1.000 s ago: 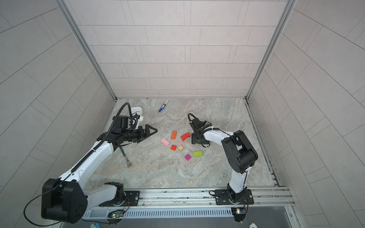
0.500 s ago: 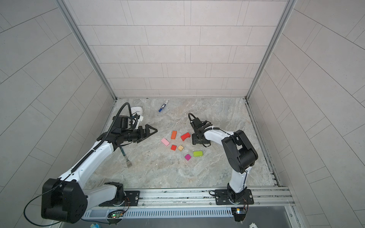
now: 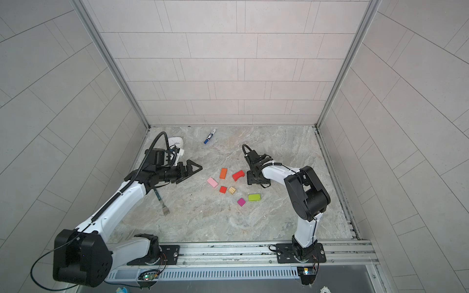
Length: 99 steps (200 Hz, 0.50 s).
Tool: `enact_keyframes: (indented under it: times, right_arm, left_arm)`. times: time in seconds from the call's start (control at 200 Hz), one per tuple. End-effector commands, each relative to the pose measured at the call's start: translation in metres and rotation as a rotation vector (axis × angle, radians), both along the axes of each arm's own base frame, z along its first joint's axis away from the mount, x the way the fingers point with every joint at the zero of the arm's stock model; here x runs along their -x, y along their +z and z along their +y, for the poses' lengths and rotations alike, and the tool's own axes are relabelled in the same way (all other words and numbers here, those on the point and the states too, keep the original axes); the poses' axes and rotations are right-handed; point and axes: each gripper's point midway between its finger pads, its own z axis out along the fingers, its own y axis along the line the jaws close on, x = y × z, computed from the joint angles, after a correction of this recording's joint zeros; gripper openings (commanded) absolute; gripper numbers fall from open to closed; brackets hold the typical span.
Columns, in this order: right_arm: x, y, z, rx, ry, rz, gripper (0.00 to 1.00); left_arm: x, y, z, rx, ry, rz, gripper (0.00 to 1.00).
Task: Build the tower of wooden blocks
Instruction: 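Lower the held wooden bar onto the two stacked bars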
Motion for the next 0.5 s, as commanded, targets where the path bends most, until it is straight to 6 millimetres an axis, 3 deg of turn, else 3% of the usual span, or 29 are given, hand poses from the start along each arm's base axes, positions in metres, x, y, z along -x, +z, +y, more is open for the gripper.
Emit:
enact_keyframes:
  times: [0.0, 0.49]
  right_arm:
    - [0.0023, -0.0138, -0.007, 0.016, -0.017, 0.04, 0.64]
    - [0.001, -0.0178, -0.0033, -0.023, -0.03, 0.044, 0.66]
  left_arm:
    - [0.0008, 0.0012, -0.0031, 0.01, -0.014, -0.012, 1.0]
    - [0.0003, 0.0006, -0.0022, 0.003, -0.012, -0.012, 1.0]
